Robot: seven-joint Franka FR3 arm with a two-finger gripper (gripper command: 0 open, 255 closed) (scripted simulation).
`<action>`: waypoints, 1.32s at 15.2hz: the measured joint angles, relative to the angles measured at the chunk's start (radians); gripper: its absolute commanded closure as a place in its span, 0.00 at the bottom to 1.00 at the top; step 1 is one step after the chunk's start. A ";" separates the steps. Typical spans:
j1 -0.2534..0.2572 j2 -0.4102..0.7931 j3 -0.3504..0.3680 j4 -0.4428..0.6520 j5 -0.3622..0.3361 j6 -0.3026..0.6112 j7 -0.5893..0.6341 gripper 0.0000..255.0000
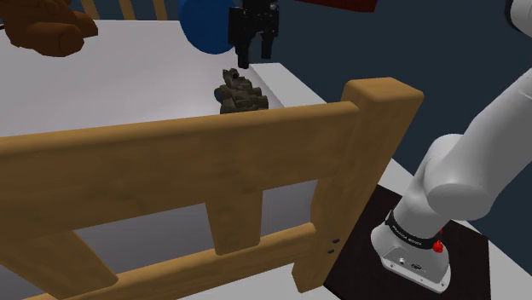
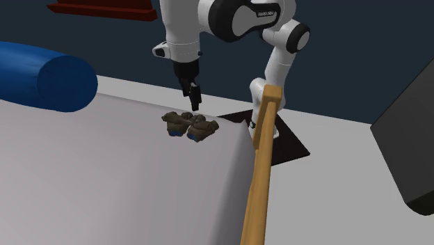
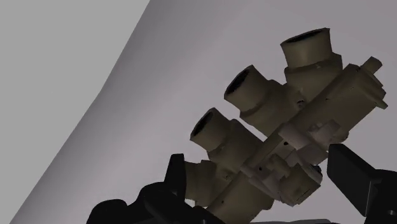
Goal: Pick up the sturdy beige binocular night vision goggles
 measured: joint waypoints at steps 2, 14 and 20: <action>0.017 0.090 0.037 0.127 -0.034 -0.048 0.047 0.00; 0.032 0.134 0.059 0.103 -0.057 0.011 0.078 1.00; 0.032 0.134 0.060 0.102 -0.057 0.012 0.077 1.00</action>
